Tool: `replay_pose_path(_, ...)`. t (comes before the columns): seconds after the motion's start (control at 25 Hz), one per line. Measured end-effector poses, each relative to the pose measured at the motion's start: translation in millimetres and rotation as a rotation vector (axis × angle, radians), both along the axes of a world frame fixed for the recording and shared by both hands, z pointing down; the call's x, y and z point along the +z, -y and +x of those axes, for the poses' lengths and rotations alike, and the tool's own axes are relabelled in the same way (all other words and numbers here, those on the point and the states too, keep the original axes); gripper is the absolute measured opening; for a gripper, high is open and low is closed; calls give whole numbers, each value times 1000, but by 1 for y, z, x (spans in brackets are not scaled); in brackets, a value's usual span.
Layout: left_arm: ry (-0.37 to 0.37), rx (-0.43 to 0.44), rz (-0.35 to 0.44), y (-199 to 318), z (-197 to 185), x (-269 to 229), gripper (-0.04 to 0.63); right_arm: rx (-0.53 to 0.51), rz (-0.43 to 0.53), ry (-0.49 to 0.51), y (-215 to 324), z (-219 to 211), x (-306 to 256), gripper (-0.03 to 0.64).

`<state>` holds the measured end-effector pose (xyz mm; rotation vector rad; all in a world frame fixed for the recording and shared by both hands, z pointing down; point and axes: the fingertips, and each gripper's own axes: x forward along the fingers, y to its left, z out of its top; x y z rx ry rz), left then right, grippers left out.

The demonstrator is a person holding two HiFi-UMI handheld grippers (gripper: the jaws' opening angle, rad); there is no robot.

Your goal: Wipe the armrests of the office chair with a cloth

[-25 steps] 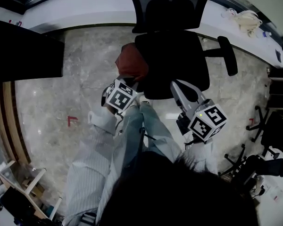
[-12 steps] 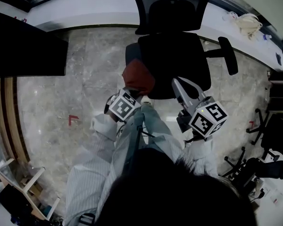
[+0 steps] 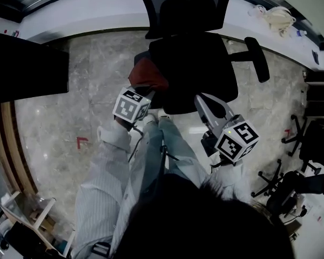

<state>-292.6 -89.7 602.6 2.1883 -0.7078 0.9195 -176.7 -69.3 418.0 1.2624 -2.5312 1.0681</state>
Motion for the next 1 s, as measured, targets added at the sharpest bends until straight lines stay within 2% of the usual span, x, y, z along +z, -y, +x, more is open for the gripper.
replay_pose_path(0.24, 38, -118, 56, 60, -10, 9, 31, 26, -32, -27, -6, 15, 11, 2)
replay_pose_path(0.4, 61, -128, 69, 70, -6, 4, 31, 25, -27, -26, -6, 23, 8, 2)
replay_pose_path(0.56, -2, -210, 136, 65, -9, -28, 31, 8, 11, -30, -3, 20, -1, 2)
replay_pose_path(0.72, -109, -319, 275, 47, -19, -103, 31, -30, 96, -72, -4, 12, -26, 2)
replay_pose_path(1.0, -237, -508, 614, 5, -53, -277, 31, -112, 280, -74, -7, -17, -101, 2)
